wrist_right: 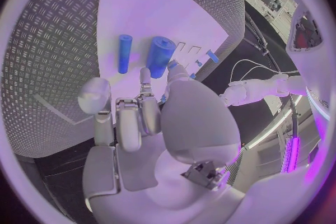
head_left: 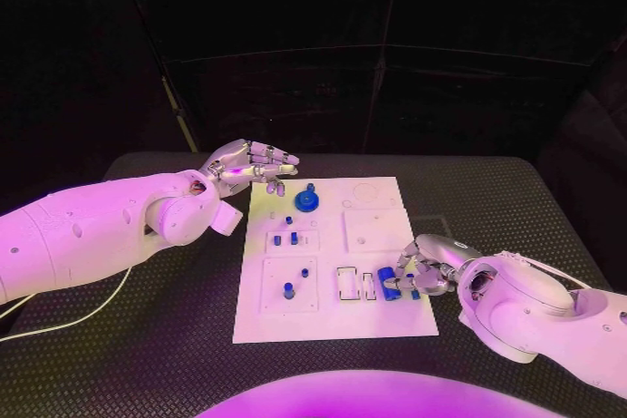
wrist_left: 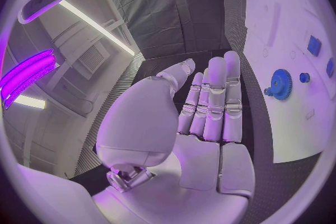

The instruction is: Assemble the parts on the task board

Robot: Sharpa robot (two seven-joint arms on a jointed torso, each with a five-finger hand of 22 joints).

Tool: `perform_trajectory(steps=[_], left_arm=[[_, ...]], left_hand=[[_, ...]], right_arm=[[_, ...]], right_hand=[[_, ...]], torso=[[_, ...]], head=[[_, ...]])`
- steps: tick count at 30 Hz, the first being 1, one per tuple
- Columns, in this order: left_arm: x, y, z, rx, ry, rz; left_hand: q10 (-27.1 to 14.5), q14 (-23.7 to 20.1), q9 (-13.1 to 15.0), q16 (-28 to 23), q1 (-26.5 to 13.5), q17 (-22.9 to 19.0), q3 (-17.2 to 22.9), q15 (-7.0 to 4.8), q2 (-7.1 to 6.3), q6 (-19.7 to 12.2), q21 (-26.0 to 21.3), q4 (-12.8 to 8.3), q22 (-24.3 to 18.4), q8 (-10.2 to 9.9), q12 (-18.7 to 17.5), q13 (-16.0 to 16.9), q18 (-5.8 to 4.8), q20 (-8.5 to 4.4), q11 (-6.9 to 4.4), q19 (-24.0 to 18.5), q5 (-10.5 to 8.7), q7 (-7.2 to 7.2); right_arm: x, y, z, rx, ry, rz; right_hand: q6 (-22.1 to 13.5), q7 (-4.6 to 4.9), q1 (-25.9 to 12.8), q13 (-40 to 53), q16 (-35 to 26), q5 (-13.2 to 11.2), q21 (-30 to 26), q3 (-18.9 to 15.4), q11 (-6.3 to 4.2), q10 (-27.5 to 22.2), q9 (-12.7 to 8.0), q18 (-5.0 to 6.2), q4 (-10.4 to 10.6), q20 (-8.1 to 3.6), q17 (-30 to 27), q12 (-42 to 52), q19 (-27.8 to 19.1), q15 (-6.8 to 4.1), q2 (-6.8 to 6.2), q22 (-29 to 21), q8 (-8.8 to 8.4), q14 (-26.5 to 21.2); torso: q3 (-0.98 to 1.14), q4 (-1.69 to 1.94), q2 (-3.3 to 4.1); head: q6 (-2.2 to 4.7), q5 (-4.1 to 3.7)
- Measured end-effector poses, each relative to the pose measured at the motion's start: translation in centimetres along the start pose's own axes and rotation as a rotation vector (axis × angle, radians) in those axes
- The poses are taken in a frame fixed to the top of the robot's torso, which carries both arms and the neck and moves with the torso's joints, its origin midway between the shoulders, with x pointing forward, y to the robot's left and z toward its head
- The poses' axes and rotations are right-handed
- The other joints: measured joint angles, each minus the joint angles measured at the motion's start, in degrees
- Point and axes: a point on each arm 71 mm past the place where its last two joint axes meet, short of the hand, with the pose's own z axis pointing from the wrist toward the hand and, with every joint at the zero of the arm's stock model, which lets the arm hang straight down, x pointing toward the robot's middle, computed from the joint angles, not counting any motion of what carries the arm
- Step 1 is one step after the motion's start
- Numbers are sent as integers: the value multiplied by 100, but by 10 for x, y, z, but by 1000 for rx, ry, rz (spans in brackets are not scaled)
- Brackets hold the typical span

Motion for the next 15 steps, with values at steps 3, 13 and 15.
perform_trajectory(steps=[3,13,15], left_arm=[[0,0,0,0,1,0],[0,0,-1,0,0,0],[-1,0,-1,-1,0,0]], left_hand=[[0,0,0,0,0,0,0,0,0,0,0,0,0,0,0,0,0,0,0,0,0,0],[0,0,0,0,0,0,0,0,0,0,0,0,-4,0,0,0,0,0,0,0,0,0],[0,0,0,0,0,0,0,0,0,0,0,0,-4,0,0,0,0,0,0,0,0,0]], right_arm=[[2,0,3,2,5,-4],[8,1,14,7,13,-23],[9,3,15,0,11,-29]], right_hand=[[0,0,0,0,0,0,0,-10,2,-2,8,0,-9,0,0,0,0,0,0,5,33,0],[-39,1,9,0,0,-23,21,-33,21,-21,76,0,-30,0,-1,0,0,0,9,27,73,0],[-37,3,17,0,0,-27,21,-37,21,-21,85,0,-26,0,-1,0,0,0,16,27,85,0]], torso=[[0,-1,0],[4,2,-1],[4,3,-1]], head=[[-8,3],[-47,15],[-53,19]])
